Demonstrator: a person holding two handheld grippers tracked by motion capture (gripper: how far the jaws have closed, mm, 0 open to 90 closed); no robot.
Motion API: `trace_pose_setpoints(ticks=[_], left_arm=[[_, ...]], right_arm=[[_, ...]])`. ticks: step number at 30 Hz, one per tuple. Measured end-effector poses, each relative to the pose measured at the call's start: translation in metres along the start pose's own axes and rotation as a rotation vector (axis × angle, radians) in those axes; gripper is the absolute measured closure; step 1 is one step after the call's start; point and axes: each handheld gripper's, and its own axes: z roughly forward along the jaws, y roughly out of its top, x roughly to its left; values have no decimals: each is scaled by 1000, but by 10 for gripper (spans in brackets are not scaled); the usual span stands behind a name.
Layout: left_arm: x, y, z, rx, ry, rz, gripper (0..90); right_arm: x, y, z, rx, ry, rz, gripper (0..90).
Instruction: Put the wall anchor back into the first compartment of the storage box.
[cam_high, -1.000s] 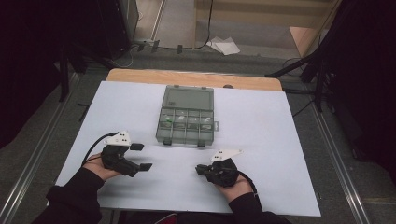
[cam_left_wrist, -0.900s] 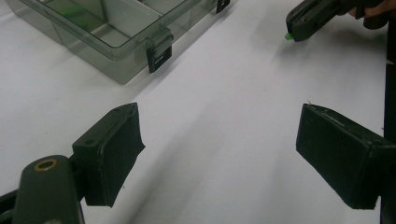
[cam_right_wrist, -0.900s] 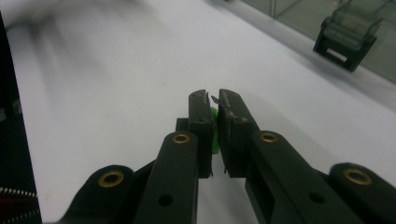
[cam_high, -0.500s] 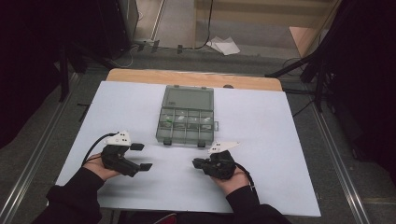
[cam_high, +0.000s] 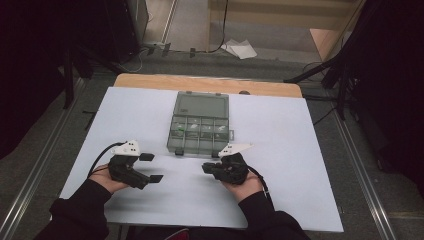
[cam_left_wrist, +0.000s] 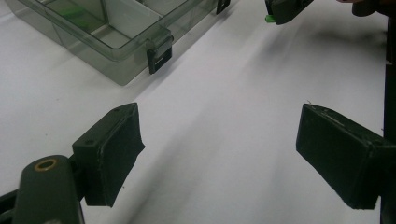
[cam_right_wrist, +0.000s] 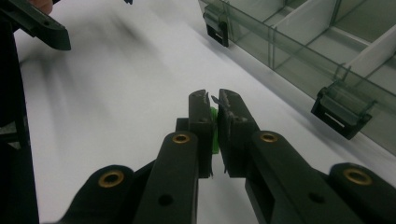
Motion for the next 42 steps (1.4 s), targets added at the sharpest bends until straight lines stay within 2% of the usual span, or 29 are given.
trace_pose_setpoints(ticks=[15,42], left_arm=[[0,0,0,0,0,-1,138],[1,0,1,-1,0,-5,138]], right_arm=[[-4,17,5,0,18,11,856],[-7,53,14,-12,22,11,856]])
